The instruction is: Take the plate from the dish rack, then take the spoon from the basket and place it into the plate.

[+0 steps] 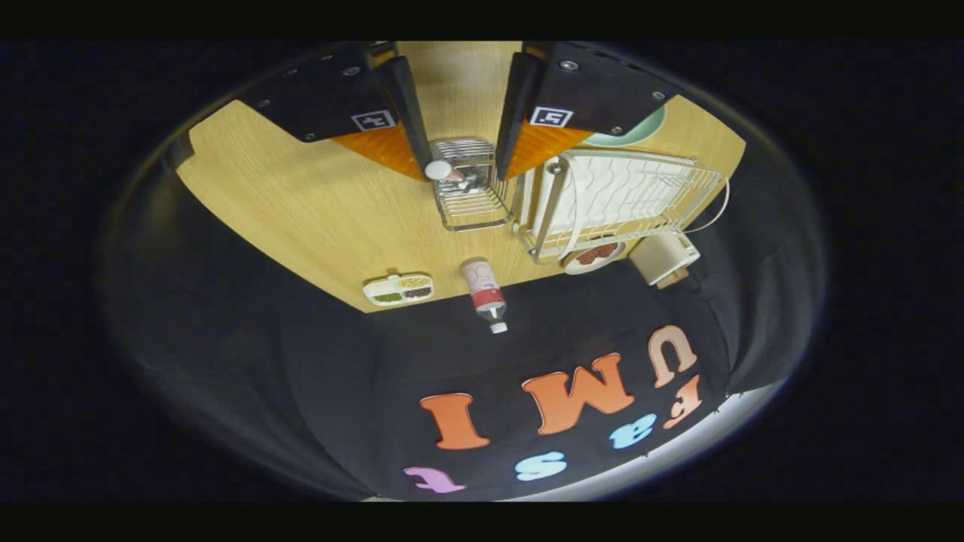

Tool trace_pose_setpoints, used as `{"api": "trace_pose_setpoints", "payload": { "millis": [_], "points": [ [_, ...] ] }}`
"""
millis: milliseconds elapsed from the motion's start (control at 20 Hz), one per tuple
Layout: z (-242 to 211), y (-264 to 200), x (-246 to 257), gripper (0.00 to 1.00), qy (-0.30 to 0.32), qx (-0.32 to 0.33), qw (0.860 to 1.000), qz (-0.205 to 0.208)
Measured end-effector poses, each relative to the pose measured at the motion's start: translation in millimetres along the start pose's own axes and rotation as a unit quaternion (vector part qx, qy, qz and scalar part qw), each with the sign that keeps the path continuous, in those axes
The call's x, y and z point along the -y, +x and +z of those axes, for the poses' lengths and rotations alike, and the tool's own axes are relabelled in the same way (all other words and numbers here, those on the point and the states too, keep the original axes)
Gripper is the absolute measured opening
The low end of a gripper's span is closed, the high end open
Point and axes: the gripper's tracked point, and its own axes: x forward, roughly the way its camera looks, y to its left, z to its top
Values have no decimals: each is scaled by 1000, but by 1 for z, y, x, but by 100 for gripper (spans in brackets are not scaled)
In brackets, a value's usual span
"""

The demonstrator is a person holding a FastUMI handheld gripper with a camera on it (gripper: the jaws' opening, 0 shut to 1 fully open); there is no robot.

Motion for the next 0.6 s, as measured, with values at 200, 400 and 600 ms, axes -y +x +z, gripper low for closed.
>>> {"api": "trace_pose_setpoints", "payload": {
  "millis": [200, 400, 600],
  "points": [
    [-1, 5, -10, 37, -35, 9, 999, 3],
    [-6, 11, -14, 23, -61, 5, 998, -6],
    [0, 9, -20, 13, -55, -6, 998, -2]
  ]
}}
